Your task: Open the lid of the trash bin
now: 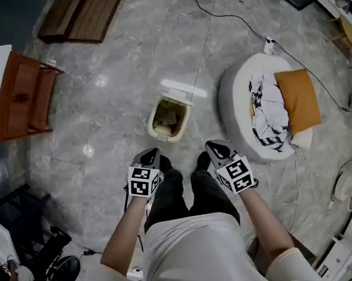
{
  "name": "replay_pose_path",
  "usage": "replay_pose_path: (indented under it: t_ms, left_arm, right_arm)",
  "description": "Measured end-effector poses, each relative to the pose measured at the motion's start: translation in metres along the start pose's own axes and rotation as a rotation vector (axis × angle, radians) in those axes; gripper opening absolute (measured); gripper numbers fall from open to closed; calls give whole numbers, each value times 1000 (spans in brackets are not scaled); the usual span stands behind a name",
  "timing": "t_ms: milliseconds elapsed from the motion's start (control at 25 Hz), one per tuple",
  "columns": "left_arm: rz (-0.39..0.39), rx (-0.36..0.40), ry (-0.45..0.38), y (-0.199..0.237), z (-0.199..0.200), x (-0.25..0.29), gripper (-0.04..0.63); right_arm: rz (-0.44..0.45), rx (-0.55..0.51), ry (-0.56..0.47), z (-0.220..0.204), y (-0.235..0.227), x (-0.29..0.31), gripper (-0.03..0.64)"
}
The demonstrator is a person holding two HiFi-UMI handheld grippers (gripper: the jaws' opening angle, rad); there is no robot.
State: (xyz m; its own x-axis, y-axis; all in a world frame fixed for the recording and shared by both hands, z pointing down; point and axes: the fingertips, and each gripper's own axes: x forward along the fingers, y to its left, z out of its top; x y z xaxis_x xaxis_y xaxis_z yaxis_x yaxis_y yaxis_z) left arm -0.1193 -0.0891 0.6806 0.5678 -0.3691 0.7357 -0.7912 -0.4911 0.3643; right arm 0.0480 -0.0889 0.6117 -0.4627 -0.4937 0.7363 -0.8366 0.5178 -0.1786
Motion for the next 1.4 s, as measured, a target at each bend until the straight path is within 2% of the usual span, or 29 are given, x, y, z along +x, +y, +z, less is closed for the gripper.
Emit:
replay_pose_path:
  t_ms: [160,640,880,1200,1400]
  left_arm:
    - [-37,-13,-69,-12,29,-40,18]
    - [34,131,-264,-36,95,-140,18]
    - [85,130,-340,-57,109,-167,18]
    - [191,89,-439,-76,115,-200,18]
    - [244,112,-487,-89,119,-218,18]
  right_arm:
    - [-41,-20,-28,23,-5,-26,32]
    - [-61,-100,-159,82,12,-95,32]
    - [-47,-142,-210,95,7,-122,32]
    - [-22,-178,-262,102,-3,-158,32]
    - [4,-189,-289,109,-7,-176,32]
